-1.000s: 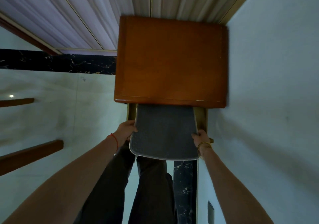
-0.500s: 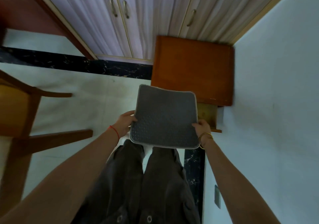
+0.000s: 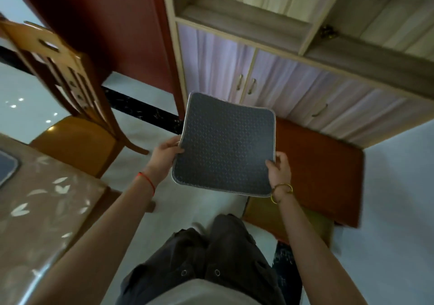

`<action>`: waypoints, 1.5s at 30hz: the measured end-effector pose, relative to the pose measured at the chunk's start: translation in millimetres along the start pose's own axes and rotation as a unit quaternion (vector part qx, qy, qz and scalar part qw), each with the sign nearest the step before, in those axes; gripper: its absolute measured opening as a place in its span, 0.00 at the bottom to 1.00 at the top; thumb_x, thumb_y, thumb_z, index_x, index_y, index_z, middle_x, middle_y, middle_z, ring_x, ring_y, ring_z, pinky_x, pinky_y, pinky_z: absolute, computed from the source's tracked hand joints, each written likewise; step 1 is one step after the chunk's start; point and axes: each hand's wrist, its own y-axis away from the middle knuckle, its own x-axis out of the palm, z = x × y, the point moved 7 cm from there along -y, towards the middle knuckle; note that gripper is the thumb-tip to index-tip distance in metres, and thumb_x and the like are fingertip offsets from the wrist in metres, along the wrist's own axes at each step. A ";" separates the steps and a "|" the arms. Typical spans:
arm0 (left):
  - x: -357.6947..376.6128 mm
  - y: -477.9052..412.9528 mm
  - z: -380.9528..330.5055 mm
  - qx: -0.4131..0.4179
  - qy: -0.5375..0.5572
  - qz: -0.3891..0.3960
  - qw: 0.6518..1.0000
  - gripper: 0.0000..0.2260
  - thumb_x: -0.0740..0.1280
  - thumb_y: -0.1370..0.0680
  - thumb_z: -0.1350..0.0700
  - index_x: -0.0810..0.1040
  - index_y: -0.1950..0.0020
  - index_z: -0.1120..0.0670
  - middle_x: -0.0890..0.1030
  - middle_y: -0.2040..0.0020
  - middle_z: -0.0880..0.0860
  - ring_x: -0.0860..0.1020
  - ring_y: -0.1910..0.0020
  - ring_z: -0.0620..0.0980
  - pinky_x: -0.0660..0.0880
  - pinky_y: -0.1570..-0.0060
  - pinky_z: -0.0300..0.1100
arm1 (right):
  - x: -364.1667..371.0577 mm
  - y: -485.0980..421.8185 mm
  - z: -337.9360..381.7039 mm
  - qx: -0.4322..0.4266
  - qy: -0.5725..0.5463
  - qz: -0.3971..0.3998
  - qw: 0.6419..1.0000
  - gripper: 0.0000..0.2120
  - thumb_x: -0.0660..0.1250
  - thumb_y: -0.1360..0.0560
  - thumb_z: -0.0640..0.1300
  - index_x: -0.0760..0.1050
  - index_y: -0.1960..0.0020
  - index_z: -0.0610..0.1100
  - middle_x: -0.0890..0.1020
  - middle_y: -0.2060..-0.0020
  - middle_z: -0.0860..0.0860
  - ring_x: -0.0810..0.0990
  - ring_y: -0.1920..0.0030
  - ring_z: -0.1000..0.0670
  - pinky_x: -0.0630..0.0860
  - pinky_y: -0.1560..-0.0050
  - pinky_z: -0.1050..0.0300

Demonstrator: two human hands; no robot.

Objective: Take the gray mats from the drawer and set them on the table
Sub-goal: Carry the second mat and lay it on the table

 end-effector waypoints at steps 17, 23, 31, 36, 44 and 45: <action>-180.7 -56.7 -127.9 0.073 0.153 -0.272 0.947 0.16 0.61 0.19 0.66 0.81 0.38 0.52 0.81 0.39 0.54 0.78 0.38 0.58 0.73 0.35 0.62 | 228.2 -117.0 262.9 -0.205 -0.063 0.207 0.954 0.09 0.63 0.24 0.35 0.72 0.46 0.44 0.82 0.51 0.45 0.80 0.54 0.46 0.76 0.54 0.56; -207.3 -80.8 -171.5 0.115 0.226 -0.372 0.893 0.13 0.63 0.20 0.63 0.82 0.39 0.53 0.81 0.39 0.56 0.79 0.39 0.59 0.77 0.41 0.62 | 310.4 -163.0 357.7 -0.234 -0.049 0.311 0.920 0.10 0.64 0.24 0.36 0.72 0.47 0.48 0.82 0.53 0.49 0.81 0.51 0.45 0.77 0.49 0.48; -247.5 -86.0 -195.1 0.140 0.279 -0.452 0.836 0.14 0.64 0.21 0.60 0.81 0.37 0.50 0.82 0.38 0.55 0.80 0.39 0.60 0.78 0.42 0.62 | 418.2 -170.4 442.0 -0.279 -0.018 0.414 0.866 0.10 0.63 0.24 0.35 0.71 0.43 0.40 0.81 0.57 0.44 0.74 0.60 0.48 0.71 0.61 0.55; -292.2 -101.5 -206.7 0.132 0.267 -0.499 0.814 0.15 0.64 0.21 0.62 0.81 0.37 0.52 0.83 0.40 0.54 0.80 0.40 0.57 0.78 0.40 0.59 | 490.1 -170.4 468.6 -0.277 -0.010 0.454 0.847 0.11 0.63 0.25 0.33 0.72 0.43 0.40 0.80 0.60 0.46 0.74 0.62 0.48 0.72 0.62 0.58; -392.5 -150.8 -221.6 0.124 0.290 -0.556 0.769 0.16 0.63 0.20 0.64 0.78 0.33 0.54 0.81 0.38 0.56 0.78 0.38 0.57 0.76 0.37 0.58 | 633.5 -169.5 519.8 -0.261 -0.017 0.512 0.818 0.12 0.61 0.25 0.29 0.72 0.49 0.44 0.81 0.59 0.49 0.78 0.62 0.55 0.73 0.57 0.62; -404.4 -156.2 -225.1 0.124 0.297 -0.562 0.762 0.17 0.63 0.20 0.65 0.78 0.33 0.54 0.80 0.37 0.56 0.78 0.37 0.57 0.76 0.37 0.58 | 652.0 -168.5 527.8 -0.262 -0.011 0.517 0.815 0.12 0.61 0.25 0.29 0.72 0.49 0.44 0.81 0.60 0.49 0.78 0.62 0.56 0.73 0.57 0.61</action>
